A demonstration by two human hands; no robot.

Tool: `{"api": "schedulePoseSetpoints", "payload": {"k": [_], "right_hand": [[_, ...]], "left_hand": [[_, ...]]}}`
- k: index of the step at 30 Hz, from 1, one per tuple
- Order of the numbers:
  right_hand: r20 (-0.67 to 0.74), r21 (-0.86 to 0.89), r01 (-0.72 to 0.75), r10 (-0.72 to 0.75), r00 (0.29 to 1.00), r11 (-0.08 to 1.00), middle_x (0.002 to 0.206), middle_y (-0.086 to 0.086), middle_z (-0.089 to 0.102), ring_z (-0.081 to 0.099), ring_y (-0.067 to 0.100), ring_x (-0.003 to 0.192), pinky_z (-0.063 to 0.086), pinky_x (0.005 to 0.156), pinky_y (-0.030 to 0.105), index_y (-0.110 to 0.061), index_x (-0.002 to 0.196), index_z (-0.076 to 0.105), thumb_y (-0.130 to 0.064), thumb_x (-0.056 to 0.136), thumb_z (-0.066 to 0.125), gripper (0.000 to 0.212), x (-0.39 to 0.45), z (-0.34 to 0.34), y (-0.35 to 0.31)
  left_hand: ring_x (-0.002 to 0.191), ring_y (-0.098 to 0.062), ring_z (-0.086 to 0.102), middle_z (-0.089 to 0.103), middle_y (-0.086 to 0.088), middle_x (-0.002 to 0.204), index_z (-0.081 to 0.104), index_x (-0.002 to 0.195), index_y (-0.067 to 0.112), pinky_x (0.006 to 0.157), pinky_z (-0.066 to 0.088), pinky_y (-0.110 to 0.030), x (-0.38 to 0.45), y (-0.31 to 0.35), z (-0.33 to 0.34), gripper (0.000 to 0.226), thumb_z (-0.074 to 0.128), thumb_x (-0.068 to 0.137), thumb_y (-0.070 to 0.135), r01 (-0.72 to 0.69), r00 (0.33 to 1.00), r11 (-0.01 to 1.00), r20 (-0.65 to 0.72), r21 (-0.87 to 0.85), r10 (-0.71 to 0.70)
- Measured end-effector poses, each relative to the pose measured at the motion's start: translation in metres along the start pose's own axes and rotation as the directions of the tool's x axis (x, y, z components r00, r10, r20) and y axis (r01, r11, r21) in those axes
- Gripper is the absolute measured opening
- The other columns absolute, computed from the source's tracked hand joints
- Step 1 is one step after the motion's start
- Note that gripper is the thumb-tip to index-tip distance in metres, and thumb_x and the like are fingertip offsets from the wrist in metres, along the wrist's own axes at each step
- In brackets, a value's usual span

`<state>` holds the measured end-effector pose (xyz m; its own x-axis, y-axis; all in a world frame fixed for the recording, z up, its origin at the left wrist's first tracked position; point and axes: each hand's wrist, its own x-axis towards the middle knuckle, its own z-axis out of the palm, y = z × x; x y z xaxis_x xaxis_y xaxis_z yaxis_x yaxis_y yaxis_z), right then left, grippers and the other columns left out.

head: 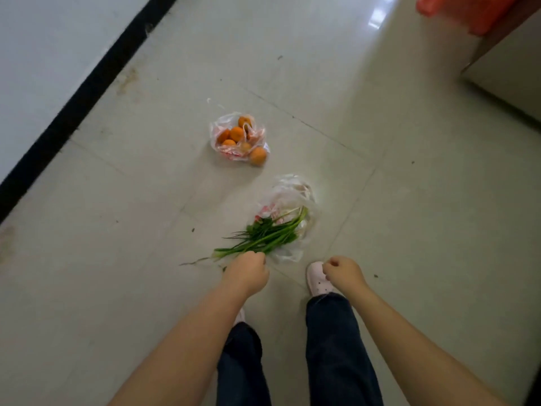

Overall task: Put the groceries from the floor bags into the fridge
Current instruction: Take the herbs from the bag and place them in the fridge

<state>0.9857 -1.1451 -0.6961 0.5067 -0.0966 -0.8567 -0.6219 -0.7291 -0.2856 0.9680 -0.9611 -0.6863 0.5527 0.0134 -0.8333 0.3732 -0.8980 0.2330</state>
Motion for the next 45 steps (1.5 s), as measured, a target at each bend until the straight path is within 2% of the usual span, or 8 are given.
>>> {"api": "schedulePoseSetpoints", "payload": {"k": [6,16,19,22,29,33,41,45], "right_hand": [[-0.054,0.236,-0.103,0.118,0.991,0.966,0.091,0.022,0.061,0.058,0.029,0.087,0.046,0.079,0.036,0.006,0.092,0.062,-0.008,0.09,0.045,0.022,0.072,0.095,0.034],[-0.268,0.438,0.101,0.022,0.963,0.893,0.128,0.017,0.057,0.053,0.031,0.119,0.041,0.106,0.04,0.0,0.127,0.052,-0.008,0.094,0.041,0.036,0.27,0.171,0.047],[-0.329,0.492,0.145,0.03,0.944,0.858,0.096,0.01,0.061,0.06,0.028,0.097,0.051,0.089,0.041,-0.005,0.097,0.062,-0.003,0.091,0.042,0.021,0.314,0.173,0.057],[-0.312,0.532,0.167,0.009,0.95,0.83,0.07,0.002,0.047,0.054,0.022,0.076,0.056,0.079,0.048,-0.016,0.066,0.044,0.0,0.088,0.045,0.026,0.334,0.182,0.074],[-0.27,0.471,0.12,0.013,0.963,0.874,0.081,0.003,0.041,0.047,0.012,0.06,0.056,0.083,0.046,-0.005,0.089,0.044,-0.002,0.088,0.051,0.009,0.354,0.185,0.1],[-0.202,0.539,0.099,0.014,0.979,0.837,0.07,0.004,0.049,0.053,0.019,0.063,0.053,0.076,0.043,-0.016,0.066,0.045,-0.003,0.091,0.047,0.029,0.366,0.178,0.097],[-0.21,0.429,0.089,0.004,0.978,0.899,0.065,0.005,0.047,0.046,0.016,0.054,0.039,0.048,0.025,-0.01,0.071,0.05,-0.017,0.097,0.043,0.028,0.396,0.177,0.102],[-0.205,0.358,0.103,-0.029,0.978,0.928,0.057,0.005,0.045,0.044,0.018,0.05,0.033,0.044,0.025,-0.015,0.057,0.044,-0.026,0.095,0.049,0.04,0.398,0.179,0.099]], "left_hand": [[0.115,-0.027,0.055,0.058,-0.012,0.127,0.057,0.123,0.007,0.089,0.045,-0.031,0.085,-0.059,0.068,0.033,0.041,0.095,0.017,-0.066,0.998,0.998,-0.02,-0.016,0.065],[0.109,-0.029,0.055,0.058,-0.016,0.119,0.06,0.112,-0.003,0.087,0.043,-0.034,0.289,-0.064,0.166,0.03,0.038,0.097,0.01,-0.12,0.937,0.981,-0.344,-0.156,0.06],[0.11,-0.03,0.056,0.058,-0.016,0.117,0.059,0.112,-0.003,0.086,0.045,-0.034,0.348,-0.054,0.176,0.029,0.04,0.097,0.012,-0.206,0.896,0.974,-0.418,-0.098,0.148],[0.113,-0.031,0.053,0.055,-0.018,0.122,0.055,0.117,-0.004,0.091,0.045,-0.036,0.396,-0.05,0.174,0.032,0.044,0.096,0.017,-0.247,0.858,0.967,-0.451,0.061,0.248],[0.11,-0.032,0.057,0.06,-0.015,0.119,0.053,0.121,0.005,0.086,0.048,-0.04,0.421,-0.042,0.19,0.046,0.054,0.091,0.04,-0.273,0.906,0.943,-0.279,0.189,0.318],[0.112,-0.029,0.057,0.06,-0.012,0.121,0.051,0.127,0.009,0.088,0.048,-0.038,0.424,-0.038,0.196,0.055,0.059,0.087,0.045,-0.338,0.898,0.914,-0.214,0.226,0.385],[0.086,-0.025,0.052,0.05,-0.007,0.088,0.053,0.086,0.009,0.069,0.038,-0.03,0.439,-0.027,0.204,0.012,0.056,0.089,0.021,-0.391,0.904,0.913,-0.139,0.116,0.405],[0.073,-0.019,0.046,0.038,0.001,0.065,0.038,0.064,0.015,0.052,0.031,-0.025,0.434,-0.027,0.202,0.03,0.054,0.089,0.018,-0.341,0.929,0.938,-0.131,0.063,0.346]]}}
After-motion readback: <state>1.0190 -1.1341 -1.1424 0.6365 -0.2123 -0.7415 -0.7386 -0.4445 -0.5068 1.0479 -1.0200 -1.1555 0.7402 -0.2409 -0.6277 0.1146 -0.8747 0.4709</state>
